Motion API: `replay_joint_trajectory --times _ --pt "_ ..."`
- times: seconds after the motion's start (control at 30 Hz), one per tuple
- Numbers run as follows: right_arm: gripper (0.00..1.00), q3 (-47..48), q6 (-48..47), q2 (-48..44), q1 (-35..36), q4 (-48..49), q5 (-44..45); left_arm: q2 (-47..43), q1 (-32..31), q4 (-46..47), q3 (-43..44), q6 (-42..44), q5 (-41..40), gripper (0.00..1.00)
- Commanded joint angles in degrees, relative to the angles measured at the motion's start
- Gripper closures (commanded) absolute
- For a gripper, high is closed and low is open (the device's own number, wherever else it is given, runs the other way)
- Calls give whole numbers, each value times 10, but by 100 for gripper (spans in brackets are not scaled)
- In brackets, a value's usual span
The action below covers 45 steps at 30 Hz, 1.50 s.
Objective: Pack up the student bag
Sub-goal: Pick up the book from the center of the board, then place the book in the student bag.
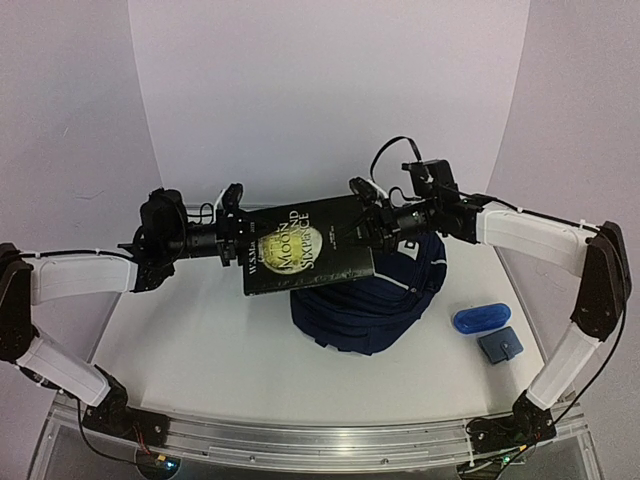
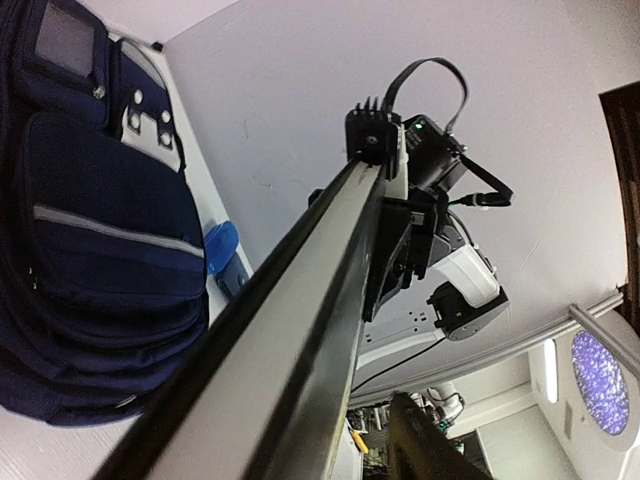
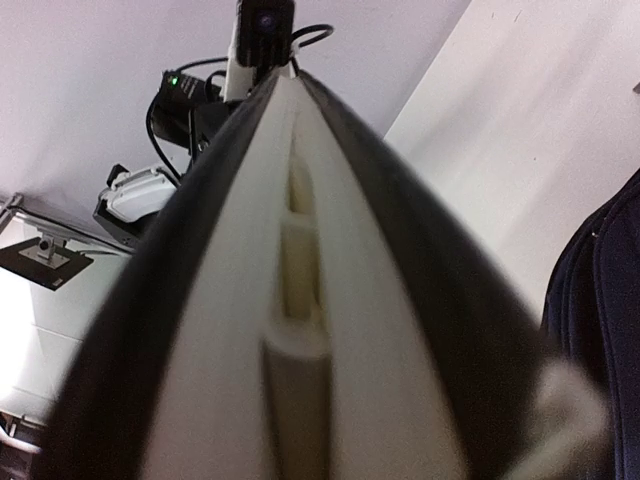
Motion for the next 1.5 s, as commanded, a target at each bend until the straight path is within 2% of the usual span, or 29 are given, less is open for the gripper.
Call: replay_joint_trajectory --times 0.0,0.1,0.13,0.23,0.33,0.37,0.43,0.5,0.53,0.6,0.73,0.83,0.93,1.1,1.27,1.47 --pt "87 13 4 5 5 23 -11 -63 -8 -147 61 97 20 36" --pt "93 16 5 9 -1 23 -7 -77 -7 -185 57 114 31 38" --pt "94 17 6 10 -2 23 -7 -82 -8 -182 49 113 33 42" --pt "96 23 6 16 -6 23 -15 -94 -8 -144 19 96 39 60" --pt "96 28 3 20 -9 22 -4 -106 -7 -97 -9 75 38 85" --pt "92 29 -3 19 -9 19 17 -111 -7 -81 -18 67 34 92" --pt "67 30 -29 15 -15 -8 71 -119 -7 -57 -33 54 22 100" --pt "44 54 -100 17 -27 -102 171 -130 -7 -49 -45 44 1 100" --pt "39 69 -148 20 -31 -153 223 -139 -7 -49 -51 39 -15 100" --pt "37 85 -236 21 -33 -212 307 -160 -6 -59 -64 29 -58 100" --pt "38 61 -337 6 -23 -247 435 -228 -4 -102 -97 7 -168 100" --pt "42 43 -407 -1 22 -267 499 -281 -2 -161 -115 -5 -244 100" --pt "45 35 -446 0 81 -270 553 -325 0 -201 -131 -18 -303 100" --pt "49 38 -485 24 139 -270 619 -392 2 -286 -139 -40 -382 100" --pt "51 45 -504 62 177 -270 655 -428 3 -319 -148 -50 -405 100" --pt "52 58 -514 98 189 -269 698 -435 4 -319 -156 -56 -397 100"
